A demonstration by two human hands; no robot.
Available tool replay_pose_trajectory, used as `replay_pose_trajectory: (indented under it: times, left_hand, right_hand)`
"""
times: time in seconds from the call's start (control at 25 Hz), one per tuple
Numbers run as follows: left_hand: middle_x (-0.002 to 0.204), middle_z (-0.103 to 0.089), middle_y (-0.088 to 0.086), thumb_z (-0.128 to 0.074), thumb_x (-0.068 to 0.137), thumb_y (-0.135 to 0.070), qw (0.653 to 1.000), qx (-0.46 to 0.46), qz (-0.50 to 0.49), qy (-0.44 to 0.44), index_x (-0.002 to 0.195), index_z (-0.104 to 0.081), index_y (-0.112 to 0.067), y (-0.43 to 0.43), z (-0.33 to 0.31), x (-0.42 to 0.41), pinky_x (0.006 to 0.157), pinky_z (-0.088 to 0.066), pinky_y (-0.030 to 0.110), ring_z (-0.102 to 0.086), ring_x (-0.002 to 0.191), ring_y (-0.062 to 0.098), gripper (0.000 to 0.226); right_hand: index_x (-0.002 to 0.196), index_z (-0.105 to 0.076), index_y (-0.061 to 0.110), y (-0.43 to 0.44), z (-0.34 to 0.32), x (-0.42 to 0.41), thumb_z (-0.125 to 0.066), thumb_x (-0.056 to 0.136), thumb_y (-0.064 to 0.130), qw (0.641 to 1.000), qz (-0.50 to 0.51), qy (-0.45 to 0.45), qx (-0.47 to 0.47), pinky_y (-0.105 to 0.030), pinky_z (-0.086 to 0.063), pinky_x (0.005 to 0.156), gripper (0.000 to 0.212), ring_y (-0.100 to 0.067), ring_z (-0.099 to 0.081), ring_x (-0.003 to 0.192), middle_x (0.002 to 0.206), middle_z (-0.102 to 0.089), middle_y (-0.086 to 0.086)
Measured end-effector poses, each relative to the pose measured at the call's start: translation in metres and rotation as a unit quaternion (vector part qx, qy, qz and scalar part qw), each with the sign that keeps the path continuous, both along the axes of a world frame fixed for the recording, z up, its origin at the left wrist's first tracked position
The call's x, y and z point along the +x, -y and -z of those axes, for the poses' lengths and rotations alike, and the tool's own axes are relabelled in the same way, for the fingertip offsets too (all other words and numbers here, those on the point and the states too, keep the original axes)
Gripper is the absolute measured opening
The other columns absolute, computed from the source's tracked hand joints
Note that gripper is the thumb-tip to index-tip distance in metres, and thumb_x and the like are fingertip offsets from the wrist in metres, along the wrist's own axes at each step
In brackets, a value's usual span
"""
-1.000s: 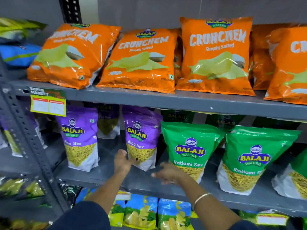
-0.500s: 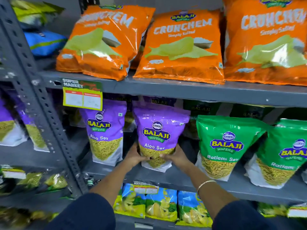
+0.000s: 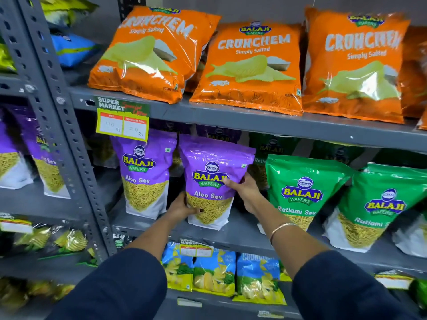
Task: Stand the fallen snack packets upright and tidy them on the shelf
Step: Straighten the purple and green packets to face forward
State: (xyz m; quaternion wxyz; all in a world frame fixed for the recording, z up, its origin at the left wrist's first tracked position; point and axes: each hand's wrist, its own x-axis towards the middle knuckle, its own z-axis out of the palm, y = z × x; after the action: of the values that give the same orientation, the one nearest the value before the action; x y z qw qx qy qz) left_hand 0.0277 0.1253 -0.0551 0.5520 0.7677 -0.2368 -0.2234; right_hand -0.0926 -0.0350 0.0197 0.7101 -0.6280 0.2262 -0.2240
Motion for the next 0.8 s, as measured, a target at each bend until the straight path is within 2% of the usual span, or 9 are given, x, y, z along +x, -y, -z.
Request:
replay_pose_trajectory:
  times: [0.12,0.28,0.44,0.52,0.56,0.64,0.68,0.72,0.8]
  left_hand:
    - [0.134,-0.054,0.023,-0.072,0.073,0.007,1.0,0.013,0.006,-0.005,0.136,-0.035,0.004,0.0,0.003,-0.002,0.107,-0.041,0.042,-0.052,0.124,0.032,0.073]
    - [0.132,-0.056,0.021,-0.074,0.072,0.003,0.999,0.034,-0.022,0.0,0.133,-0.039,0.003,-0.005,0.0,-0.003,0.098,-0.041,0.031,-0.053,0.123,0.032,0.07]
    - [0.135,-0.053,0.018,-0.074,0.075,-0.006,0.996,0.088,-0.025,0.016,0.136,-0.032,0.0,-0.004,-0.008,-0.007,0.099,-0.044,0.036,-0.052,0.124,0.032,0.074]
    - [0.119,-0.056,0.016,-0.07,0.08,-0.014,0.979,0.202,-0.02,-0.026,0.131,-0.03,-0.001,-0.004,-0.012,-0.007,0.089,-0.049,0.042,-0.058,0.107,0.032,0.066]
    - [0.101,-0.056,0.014,-0.065,0.084,-0.017,0.955,0.288,0.019,-0.072,0.125,-0.036,-0.003,-0.004,-0.017,-0.011,0.088,-0.05,0.041,-0.059,0.089,0.027,0.052]
    - [0.078,-0.05,0.008,-0.051,0.094,-0.02,0.865,0.444,0.172,-0.156,0.104,-0.051,-0.001,0.0,-0.032,-0.025,0.101,-0.044,0.037,-0.053,0.067,0.017,0.021]
    - [0.077,-0.049,0.006,-0.044,0.096,-0.021,0.83,0.474,0.24,-0.167,0.092,-0.053,-0.002,0.01,-0.037,-0.033,0.107,-0.039,0.037,-0.052,0.067,0.015,0.021]
    - [0.079,-0.051,0.006,-0.043,0.097,-0.021,0.821,0.471,0.286,-0.15,0.086,-0.052,-0.002,0.027,-0.04,-0.044,0.108,-0.038,0.039,-0.054,0.07,0.014,0.023]
    - [0.09,-0.056,0.009,-0.052,0.093,-0.02,0.881,0.36,0.292,-0.098,0.105,-0.051,0.002,0.066,-0.041,-0.069,0.103,-0.043,0.044,-0.058,0.085,0.019,0.025]
  right_hand:
    - [0.132,-0.038,0.004,-0.011,0.035,-0.013,-0.071,0.077,-0.004,0.989,-0.077,-0.122,-0.014,-0.018,-0.042,0.063,0.065,-0.016,-0.054,0.098,0.113,-0.058,-0.007]
    - [0.13,-0.037,0.001,-0.022,0.053,0.001,-0.074,0.073,-0.005,0.993,-0.027,-0.111,-0.011,-0.033,-0.049,0.088,0.069,-0.024,-0.057,0.106,0.126,-0.058,-0.019]
    - [0.134,-0.033,0.002,-0.023,0.052,0.003,-0.076,0.073,0.002,0.991,-0.02,-0.128,-0.038,-0.033,-0.044,0.09,0.074,-0.031,-0.051,0.122,0.131,-0.053,-0.017]
    - [0.13,-0.037,0.005,-0.014,0.055,-0.008,-0.076,0.076,0.009,0.978,-0.009,-0.202,-0.049,-0.03,-0.044,0.081,0.067,-0.027,-0.055,0.109,0.12,-0.052,-0.013]
    - [0.118,-0.044,0.006,-0.007,0.056,-0.019,-0.074,0.078,0.013,0.96,-0.016,-0.273,-0.058,-0.03,-0.045,0.073,0.05,-0.023,-0.058,0.092,0.107,-0.054,-0.011]
    - [0.083,-0.05,0.006,0.016,0.057,-0.057,-0.062,0.088,0.022,0.892,-0.097,-0.441,-0.025,-0.026,-0.045,0.056,0.021,-0.016,-0.057,0.057,0.073,-0.06,-0.008]
    - [0.072,-0.049,0.007,0.032,0.064,-0.082,-0.055,0.093,0.023,0.857,-0.108,-0.504,-0.007,-0.024,-0.046,0.051,0.027,-0.013,-0.057,0.047,0.062,-0.058,-0.008]
    - [0.067,-0.048,0.008,0.051,0.069,-0.106,-0.049,0.096,0.02,0.847,-0.082,-0.525,-0.007,-0.022,-0.047,0.044,0.031,-0.012,-0.057,0.039,0.06,-0.055,-0.008]
    - [0.07,-0.051,0.006,0.084,0.07,-0.146,-0.045,0.093,0.012,0.857,0.01,-0.51,-0.072,-0.017,-0.044,0.038,0.024,-0.012,-0.056,0.036,0.066,-0.049,-0.007]
